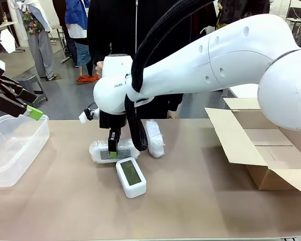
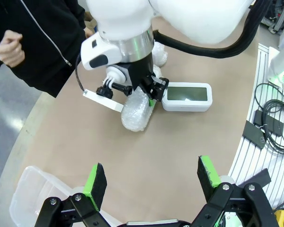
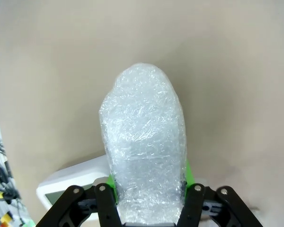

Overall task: Separate and place wrapped and unwrapped clocks.
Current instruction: Pick up the Digital clock indicated by the person, then if the picked Digital clock is wrapped, place it in the Package Box ; if not, place it in the Organizing box.

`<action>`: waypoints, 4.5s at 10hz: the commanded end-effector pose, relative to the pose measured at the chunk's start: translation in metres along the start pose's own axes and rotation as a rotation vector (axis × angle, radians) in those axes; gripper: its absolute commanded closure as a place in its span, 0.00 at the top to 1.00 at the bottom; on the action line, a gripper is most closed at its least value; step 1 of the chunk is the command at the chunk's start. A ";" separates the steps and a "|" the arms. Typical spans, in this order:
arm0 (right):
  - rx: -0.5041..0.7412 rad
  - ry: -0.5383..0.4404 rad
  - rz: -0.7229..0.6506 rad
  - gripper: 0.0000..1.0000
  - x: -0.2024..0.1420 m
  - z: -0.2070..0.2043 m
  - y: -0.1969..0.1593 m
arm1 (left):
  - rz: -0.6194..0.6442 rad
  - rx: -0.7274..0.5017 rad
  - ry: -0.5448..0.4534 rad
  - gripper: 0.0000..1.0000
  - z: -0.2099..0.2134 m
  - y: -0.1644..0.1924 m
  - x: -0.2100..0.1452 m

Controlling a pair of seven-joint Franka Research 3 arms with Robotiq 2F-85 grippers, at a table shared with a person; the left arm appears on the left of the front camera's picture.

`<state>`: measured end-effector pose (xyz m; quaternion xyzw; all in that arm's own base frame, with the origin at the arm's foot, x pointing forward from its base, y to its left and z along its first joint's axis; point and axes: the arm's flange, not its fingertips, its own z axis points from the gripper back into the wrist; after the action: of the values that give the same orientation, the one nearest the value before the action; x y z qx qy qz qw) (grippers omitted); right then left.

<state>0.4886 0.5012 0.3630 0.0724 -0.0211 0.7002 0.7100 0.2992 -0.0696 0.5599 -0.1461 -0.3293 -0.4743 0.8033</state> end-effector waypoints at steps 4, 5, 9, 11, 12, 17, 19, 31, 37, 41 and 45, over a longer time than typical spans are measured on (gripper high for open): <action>-0.092 -0.081 -0.013 0.55 -0.006 0.129 0.052 | 0.001 -0.009 -0.013 1.00 -0.001 0.001 0.000; -0.102 -0.089 -0.024 0.55 -0.010 0.154 0.068 | 0.001 -0.009 -0.013 1.00 -0.001 0.001 0.000; -0.168 -0.109 -0.145 0.55 -0.021 0.185 0.078 | 0.001 -0.009 -0.013 1.00 -0.001 0.001 0.000; -0.158 -0.102 -0.044 0.55 -0.005 0.202 0.084 | 0.001 -0.009 -0.013 1.00 -0.001 0.001 0.000; -0.158 -0.102 -0.044 0.55 -0.005 0.202 0.084 | 0.001 -0.009 -0.013 1.00 -0.001 0.001 0.000; -0.158 -0.102 -0.044 0.55 -0.005 0.202 0.084 | 0.001 -0.009 -0.013 1.00 -0.001 0.001 0.000; -0.158 -0.102 -0.044 0.55 -0.005 0.202 0.084 | 0.001 -0.009 -0.013 1.00 -0.001 0.001 0.000; -0.451 -0.303 -1.012 0.55 -0.255 0.292 0.057 | 0.001 -0.009 -0.013 1.00 -0.001 0.001 0.000; -0.517 -0.231 -1.532 0.55 -0.433 0.218 0.076 | 0.001 -0.009 -0.013 1.00 -0.001 0.001 0.000; -0.401 -0.135 -1.595 0.55 -0.488 0.180 0.040 | 0.001 -0.009 -0.013 1.00 -0.001 0.001 0.000; -0.391 -0.062 -1.645 0.55 -0.512 0.136 0.011 | 0.001 -0.009 -0.013 1.00 -0.001 0.001 0.000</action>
<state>0.4703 -0.0214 0.4279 -0.0203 -0.0964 -0.0559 0.9936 0.2993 -0.0693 0.5601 -0.1461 -0.3296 -0.4737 0.8035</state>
